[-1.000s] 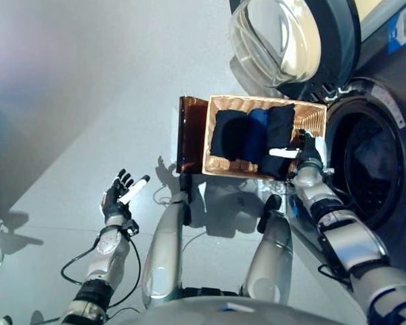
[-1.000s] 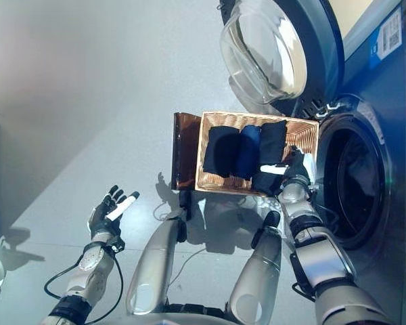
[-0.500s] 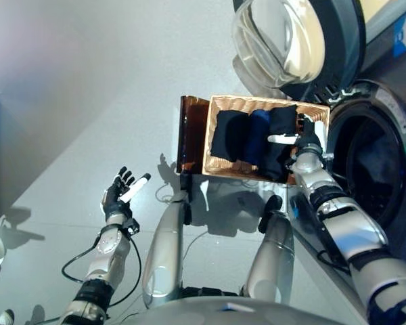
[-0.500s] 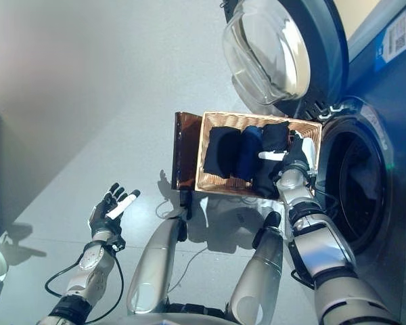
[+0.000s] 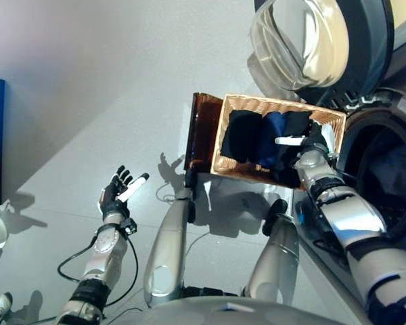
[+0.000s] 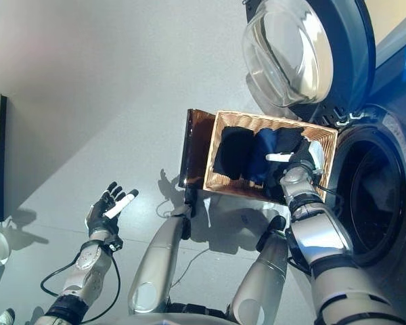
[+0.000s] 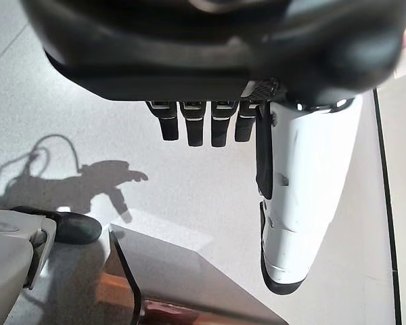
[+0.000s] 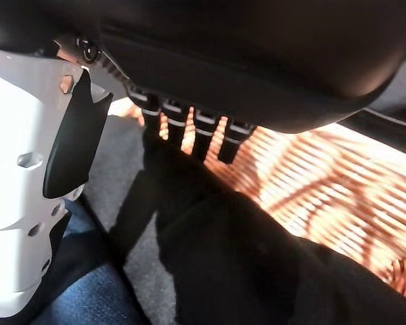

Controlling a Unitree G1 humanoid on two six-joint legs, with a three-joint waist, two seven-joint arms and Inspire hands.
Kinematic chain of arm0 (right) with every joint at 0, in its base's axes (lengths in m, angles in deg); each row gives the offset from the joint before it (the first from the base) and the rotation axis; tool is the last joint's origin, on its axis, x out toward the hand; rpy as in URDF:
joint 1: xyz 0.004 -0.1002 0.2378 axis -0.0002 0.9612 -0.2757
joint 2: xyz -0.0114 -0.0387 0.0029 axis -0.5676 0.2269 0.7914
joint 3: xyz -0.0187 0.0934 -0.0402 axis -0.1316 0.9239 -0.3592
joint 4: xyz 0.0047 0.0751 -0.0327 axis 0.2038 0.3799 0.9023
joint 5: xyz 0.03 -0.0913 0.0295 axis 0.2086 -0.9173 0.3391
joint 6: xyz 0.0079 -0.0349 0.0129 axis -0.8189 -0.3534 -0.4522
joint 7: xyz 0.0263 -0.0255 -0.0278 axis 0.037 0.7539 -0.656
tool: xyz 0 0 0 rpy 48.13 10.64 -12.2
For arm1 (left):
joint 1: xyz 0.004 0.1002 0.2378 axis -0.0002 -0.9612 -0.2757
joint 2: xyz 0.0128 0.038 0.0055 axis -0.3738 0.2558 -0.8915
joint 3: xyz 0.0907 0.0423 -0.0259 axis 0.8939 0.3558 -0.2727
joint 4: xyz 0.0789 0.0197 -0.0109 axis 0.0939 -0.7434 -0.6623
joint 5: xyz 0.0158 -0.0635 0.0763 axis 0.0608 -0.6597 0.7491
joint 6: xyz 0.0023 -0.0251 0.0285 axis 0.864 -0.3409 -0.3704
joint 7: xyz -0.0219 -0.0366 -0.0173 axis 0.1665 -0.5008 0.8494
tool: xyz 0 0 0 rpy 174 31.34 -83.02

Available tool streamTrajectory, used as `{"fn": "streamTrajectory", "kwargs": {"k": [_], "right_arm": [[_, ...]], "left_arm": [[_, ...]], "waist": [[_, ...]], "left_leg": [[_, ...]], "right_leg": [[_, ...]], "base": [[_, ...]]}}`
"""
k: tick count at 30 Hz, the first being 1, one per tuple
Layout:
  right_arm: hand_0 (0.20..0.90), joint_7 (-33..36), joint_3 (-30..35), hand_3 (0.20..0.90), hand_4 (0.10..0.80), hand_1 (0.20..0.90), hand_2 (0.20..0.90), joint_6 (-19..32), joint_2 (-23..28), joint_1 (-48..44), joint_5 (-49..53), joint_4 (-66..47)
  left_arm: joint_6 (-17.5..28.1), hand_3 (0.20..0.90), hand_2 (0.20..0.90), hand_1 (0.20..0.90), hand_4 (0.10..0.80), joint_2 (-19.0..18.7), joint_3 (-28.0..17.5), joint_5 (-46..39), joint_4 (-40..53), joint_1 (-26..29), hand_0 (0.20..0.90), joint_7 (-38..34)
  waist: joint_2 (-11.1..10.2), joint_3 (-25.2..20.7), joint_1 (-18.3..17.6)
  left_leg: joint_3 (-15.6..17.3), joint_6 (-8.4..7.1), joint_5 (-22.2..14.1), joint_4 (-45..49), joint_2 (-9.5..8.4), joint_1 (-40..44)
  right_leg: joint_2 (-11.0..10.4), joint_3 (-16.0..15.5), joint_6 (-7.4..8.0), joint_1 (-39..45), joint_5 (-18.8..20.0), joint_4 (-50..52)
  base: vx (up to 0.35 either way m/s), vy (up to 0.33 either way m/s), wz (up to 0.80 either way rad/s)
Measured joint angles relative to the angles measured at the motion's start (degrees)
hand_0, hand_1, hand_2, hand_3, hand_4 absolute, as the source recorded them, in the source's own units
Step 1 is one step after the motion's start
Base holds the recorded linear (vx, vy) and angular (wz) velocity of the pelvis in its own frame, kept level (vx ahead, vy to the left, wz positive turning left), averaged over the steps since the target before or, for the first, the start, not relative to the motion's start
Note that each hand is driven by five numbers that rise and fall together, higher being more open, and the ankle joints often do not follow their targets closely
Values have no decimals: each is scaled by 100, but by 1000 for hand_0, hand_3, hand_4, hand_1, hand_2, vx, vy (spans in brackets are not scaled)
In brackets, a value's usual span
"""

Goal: Pick up the clothes and place them into the washing machine

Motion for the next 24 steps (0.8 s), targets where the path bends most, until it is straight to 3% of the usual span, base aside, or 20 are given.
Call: {"fn": "streamTrajectory", "kwargs": {"k": [2, 3, 5, 6, 7, 24], "right_arm": [[900, 46, 9, 900, 800, 900, 900, -2, -55, -7, 6, -11], [842, 47, 9, 842, 759, 842, 842, 4, -67, -7, 9, -23], [560, 48, 15, 560, 557, 560, 560, 8, -89, -9, 38, -24], [266, 45, 16, 266, 347, 266, 266, 9, -95, -11, 72, -26], [200, 42, 17, 200, 300, 200, 200, 10, -98, -12, 76, -31], [200, 29, 237, 200, 300, 200, 200, 13, -184, -85, 376, -24]], "left_arm": [[0, 900, 900, 900, 800, -1, 2, 25, 0, 24, 900, 0], [-1, 900, 900, 900, 800, -1, 3, 26, 1, 26, 900, 0], [-1, 900, 900, 900, 800, -1, 2, 27, 1, 28, 900, 1], [-1, 900, 900, 900, 800, -1, 2, 28, 1, 29, 900, 1], [-1, 900, 900, 900, 800, -1, 2, 27, 1, 29, 900, 1], [-5, 900, 900, 900, 800, -55, -2, 39, -12, 31, 900, 3]], "waist": [[3, -2, -2], [3, -2, -5], [4, -2, -9], [4, -2, -9], [4, -2, -9], [7, -5, -8]], "left_leg": [[-7, 9, -10, 36, -2, -36], [-7, 14, -21, 61, 4, -50], [-5, 19, -28, 83, -1, -60], [-4, 21, -29, 87, 0, -60], [-4, 20, -30, 89, 1, -60], [20, 20, -25, 90, 12, -40]], "right_leg": [[-2, 11, 0, -4, 0, -3], [-5, 12, 0, -9, 0, -1], [-7, 16, 1, -9, 1, -3], [-8, 19, 3, -9, 3, -3], [-8, 19, 5, -9, 4, -2], [-6, 28, 56, 1, 37, -17]], "base": [[0, 0, 0], [0, 0, 0], [0, 0, 0], [0, 0, 0], [0, 0, 0], [-16, 1, 0]]}}
